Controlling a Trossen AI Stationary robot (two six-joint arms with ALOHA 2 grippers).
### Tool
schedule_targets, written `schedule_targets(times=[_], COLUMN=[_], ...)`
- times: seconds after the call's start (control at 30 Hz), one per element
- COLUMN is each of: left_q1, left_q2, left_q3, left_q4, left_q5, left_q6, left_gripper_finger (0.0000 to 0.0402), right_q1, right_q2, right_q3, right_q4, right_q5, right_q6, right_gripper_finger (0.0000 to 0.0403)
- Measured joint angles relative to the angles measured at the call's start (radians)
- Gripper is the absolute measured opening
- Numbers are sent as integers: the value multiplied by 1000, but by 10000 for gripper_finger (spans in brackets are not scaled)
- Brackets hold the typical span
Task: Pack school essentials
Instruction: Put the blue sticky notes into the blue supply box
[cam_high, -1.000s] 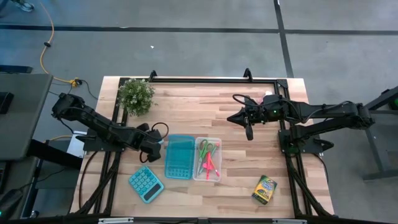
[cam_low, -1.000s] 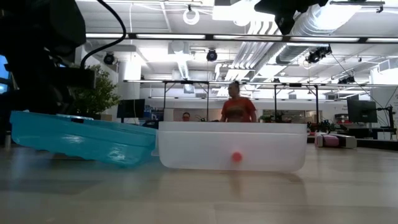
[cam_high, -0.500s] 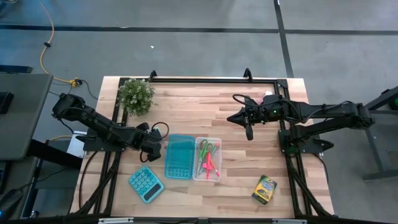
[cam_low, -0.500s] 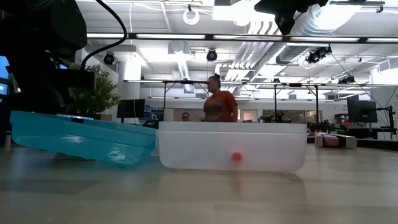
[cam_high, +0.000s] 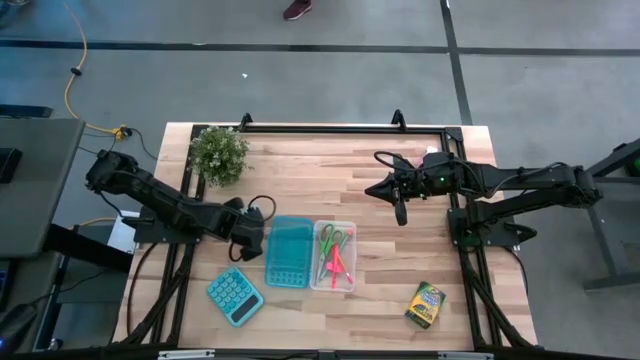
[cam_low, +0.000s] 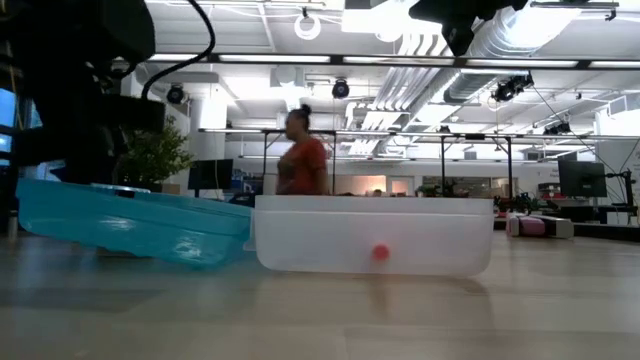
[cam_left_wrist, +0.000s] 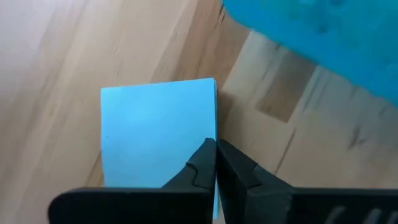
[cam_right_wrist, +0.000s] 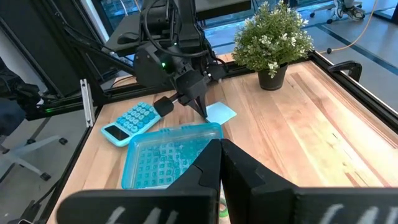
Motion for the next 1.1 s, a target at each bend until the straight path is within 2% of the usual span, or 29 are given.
schedule_targets(times=[0.3,0.5,0.67,0.77,0.87,0.97,1.1], left_q1=[0,-1,6,7,4,5,14], left_q2=[-61,-127,-157,-162,-160,-150,-111], left_q3=[83,85,85,85,64,46,43], left_q4=[-117,-142,-144,-152,-145,-121,-115], left_q5=[-12,-18,39,66,100,137,138], left_q6=[33,33,47,159,373,413,396], left_gripper_finger=[0,0,10,34,72,118,169], right_q1=[0,0,0,0,0,0,0], right_q2=[0,0,0,0,0,0,0], right_q3=[0,0,0,0,0,0,0], right_q4=[-1,-4,-7,-7,-7,-8,-11], right_q5=[0,0,0,0,0,0,0], right_q6=[0,0,0,0,1,23,26], right_gripper_finger=[0,0,0,0,0,0,0])
